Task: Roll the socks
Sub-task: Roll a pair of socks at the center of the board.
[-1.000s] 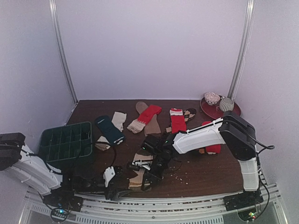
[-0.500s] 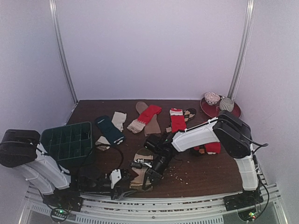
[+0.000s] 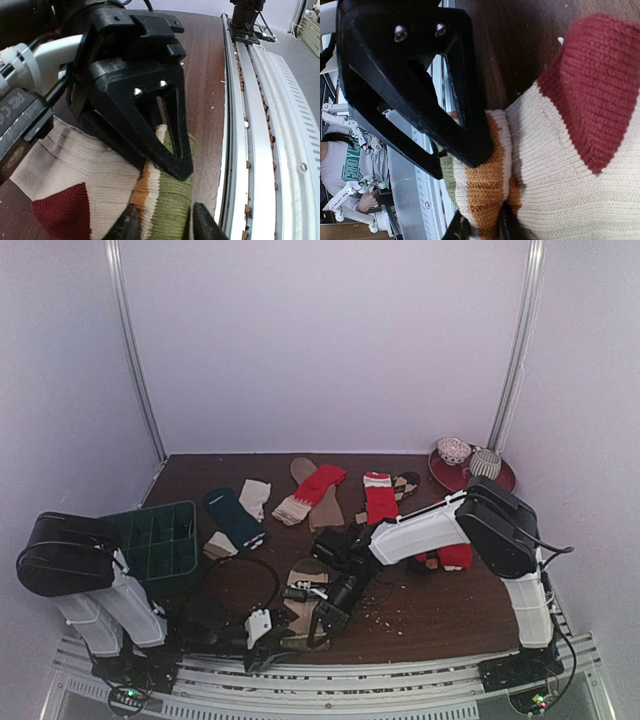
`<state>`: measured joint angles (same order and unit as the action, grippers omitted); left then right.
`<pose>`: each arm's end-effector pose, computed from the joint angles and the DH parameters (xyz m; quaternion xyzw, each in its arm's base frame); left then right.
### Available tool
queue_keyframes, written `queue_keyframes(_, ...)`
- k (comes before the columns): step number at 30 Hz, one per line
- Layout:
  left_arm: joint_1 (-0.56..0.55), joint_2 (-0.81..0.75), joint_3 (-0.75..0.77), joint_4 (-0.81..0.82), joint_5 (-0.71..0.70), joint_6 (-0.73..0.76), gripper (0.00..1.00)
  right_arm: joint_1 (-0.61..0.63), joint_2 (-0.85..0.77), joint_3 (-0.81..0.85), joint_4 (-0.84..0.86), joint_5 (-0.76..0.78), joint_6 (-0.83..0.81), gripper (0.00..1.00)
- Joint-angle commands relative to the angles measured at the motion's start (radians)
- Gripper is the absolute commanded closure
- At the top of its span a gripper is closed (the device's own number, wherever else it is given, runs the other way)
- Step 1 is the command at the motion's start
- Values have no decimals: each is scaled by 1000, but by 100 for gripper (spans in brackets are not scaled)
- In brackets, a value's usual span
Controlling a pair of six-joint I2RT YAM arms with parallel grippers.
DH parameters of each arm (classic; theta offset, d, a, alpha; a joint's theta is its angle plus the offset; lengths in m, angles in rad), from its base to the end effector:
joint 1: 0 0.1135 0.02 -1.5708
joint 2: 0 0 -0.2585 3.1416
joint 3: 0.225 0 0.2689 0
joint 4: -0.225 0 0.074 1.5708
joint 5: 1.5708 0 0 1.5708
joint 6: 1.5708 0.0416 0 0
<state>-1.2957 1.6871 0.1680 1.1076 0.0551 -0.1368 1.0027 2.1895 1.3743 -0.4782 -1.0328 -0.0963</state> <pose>0.0601 -0.2213 0.0654 0.4706 0.6916 -0.3769 0.3978 0.1956 0.3728 0.0828 0.5080 -0.6988 -0.4923 0.1060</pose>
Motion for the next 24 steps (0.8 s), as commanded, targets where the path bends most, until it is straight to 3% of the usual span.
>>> queue_keyframes(1, -5, 29, 20, 28, 21, -26, 72, 0, 85, -69, -123, 238, 27, 86)
queue_keyframes(5, -4, 55, 21, 2, 0, -57, 79, -2, 69, -72, -98, 227, 35, 86)
queue_keyframes(9, -5, 82, 11, 3, -23, -127, 100, 0, 38, -79, -51, 232, 52, 79)
queue_keyframes(12, -4, 71, 19, -67, -57, -184, 100, 0, -11, -89, 21, 243, 76, 74)
queue_keyframes(13, -4, 60, 20, -110, -68, -205, 100, -1, -40, -101, 62, 253, 90, 66)
queue_keyframes(14, -3, 52, 48, -164, -78, -226, 100, -1, -76, -117, 116, 278, 106, 55)
queue_keyframes(15, -4, 47, 63, -209, -79, -244, 100, -1, -122, -142, 180, 302, 121, 50)
queue_keyframes(20, -1, 37, 64, -305, -50, -376, 100, 7, -389, -397, 613, 503, 142, 37)
queue_keyframes(24, 6, 58, 37, -304, -1, -477, 100, 81, -558, -628, 927, 695, -46, 30)
